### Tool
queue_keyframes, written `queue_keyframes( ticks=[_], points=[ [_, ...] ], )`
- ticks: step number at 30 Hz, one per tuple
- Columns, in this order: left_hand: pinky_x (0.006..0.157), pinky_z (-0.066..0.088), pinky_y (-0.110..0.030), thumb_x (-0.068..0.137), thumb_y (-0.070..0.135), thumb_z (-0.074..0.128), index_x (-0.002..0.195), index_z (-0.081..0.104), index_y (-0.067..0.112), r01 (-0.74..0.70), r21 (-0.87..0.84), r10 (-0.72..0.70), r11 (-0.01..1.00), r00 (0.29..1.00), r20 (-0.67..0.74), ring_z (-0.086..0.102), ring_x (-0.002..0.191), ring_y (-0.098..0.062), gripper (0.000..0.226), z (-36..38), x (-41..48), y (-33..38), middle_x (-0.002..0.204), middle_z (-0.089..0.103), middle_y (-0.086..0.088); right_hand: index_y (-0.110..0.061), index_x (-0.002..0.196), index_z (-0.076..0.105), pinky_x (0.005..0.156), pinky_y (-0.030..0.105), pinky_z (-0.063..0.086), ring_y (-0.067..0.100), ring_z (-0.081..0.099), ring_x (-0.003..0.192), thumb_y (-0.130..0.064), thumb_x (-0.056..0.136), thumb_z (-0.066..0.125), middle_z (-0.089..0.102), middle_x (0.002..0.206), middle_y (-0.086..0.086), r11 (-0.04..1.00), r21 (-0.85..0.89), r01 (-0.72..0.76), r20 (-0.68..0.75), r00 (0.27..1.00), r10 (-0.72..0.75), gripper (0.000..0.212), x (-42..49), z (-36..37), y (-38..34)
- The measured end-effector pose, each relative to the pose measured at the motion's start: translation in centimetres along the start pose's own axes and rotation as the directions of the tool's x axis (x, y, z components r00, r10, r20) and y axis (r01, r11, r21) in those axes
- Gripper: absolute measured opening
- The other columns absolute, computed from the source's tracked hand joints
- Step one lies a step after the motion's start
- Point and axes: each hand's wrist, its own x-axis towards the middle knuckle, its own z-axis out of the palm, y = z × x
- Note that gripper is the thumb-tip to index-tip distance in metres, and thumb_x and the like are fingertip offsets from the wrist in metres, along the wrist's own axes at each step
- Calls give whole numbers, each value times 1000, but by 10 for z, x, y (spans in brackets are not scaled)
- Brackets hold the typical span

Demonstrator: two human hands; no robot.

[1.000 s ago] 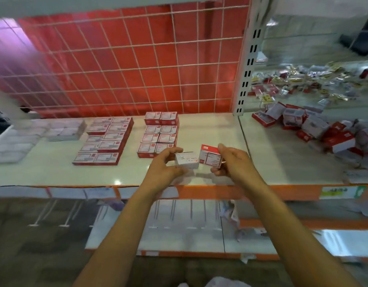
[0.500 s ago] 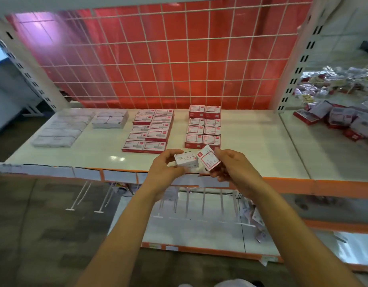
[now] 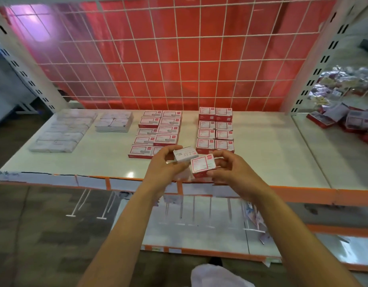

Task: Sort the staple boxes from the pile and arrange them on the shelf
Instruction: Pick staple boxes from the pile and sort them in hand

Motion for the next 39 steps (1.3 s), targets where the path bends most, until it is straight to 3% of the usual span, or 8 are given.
queue_keyframes(
  ticks=[4, 8, 12, 15, 17, 21, 34, 39],
  points=[
    [78, 57, -27, 79, 3, 73, 116, 56, 23, 17, -15, -17, 1000, 1000, -9, 62, 99, -8, 45, 2, 24, 11, 109, 62, 7, -18, 112, 54, 87, 29, 54, 11, 66, 98, -1, 76, 73, 66, 111, -1, 993, -106, 54, -53, 997, -60, 44, 26, -17, -8],
    [68, 55, -29, 82, 1, 70, 113, 57, 25, 40, -2, -40, 999, 999, -15, 65, 90, -16, 41, 8, 51, 25, 107, 63, 7, -19, 105, 55, 82, 28, 55, 8, 68, 93, -2, 76, 73, 66, 109, -5, 986, -138, 95, -89, 990, -108, 39, 52, -34, -16],
    [73, 57, -46, 81, 0, 70, 114, 58, 27, 33, 10, -33, 999, 999, -32, 66, 86, -22, 44, 16, 72, 30, 110, 64, 7, -21, 110, 56, 74, 22, 56, 5, 67, 91, -1, 78, 71, 66, 106, -10, 987, -121, 108, -234, 963, -134, 40, 72, -52, -18],
    [75, 60, -42, 80, 0, 72, 117, 58, 26, 54, 5, -54, 999, 998, -27, 66, 95, -17, 47, 24, 82, 31, 113, 63, 8, -19, 111, 58, 57, 10, 51, -1, 66, 80, 1, 80, 70, 66, 100, -9, 993, -26, 112, -340, 934, -114, 39, 85, -62, -17],
    [73, 60, -35, 80, -2, 72, 118, 58, 23, 84, -34, -85, 996, 996, -9, 67, 98, -17, 48, 27, 88, 31, 115, 63, 7, -21, 113, 60, 64, 15, 55, 5, 65, 88, -3, 78, 72, 66, 104, -7, 996, -6, 86, -414, 907, -81, 41, 96, -67, -12],
    [77, 59, -36, 80, -6, 70, 114, 58, 22, 117, -105, -116, 988, 993, 21, 67, 102, -22, 46, 33, 96, 33, 117, 64, 3, -28, 113, 63, 80, 45, 58, 17, 65, 99, -12, 78, 74, 68, 106, -9, 999, 45, 28, -478, 879, -3, 40, 111, -73, -3],
    [80, 59, -40, 83, -4, 64, 99, 58, 30, 104, -89, -103, 991, 995, 16, 65, 98, -18, 38, 55, 103, 48, 111, 62, 5, -18, 139, 42, 88, 36, 52, 19, 61, 111, -21, 86, 66, 60, 127, 0, 965, -254, -60, -482, 873, -73, 58, 116, -73, -2],
    [79, 59, -37, 83, -4, 65, 102, 58, 29, 104, -99, -100, 990, 994, 39, 66, 96, -15, 39, 55, 103, 46, 113, 63, 4, -19, 136, 47, 90, 40, 52, 21, 62, 109, -28, 88, 64, 62, 126, 0, 899, -429, -87, -470, 871, -140, 52, 115, -68, -3]
  ],
)
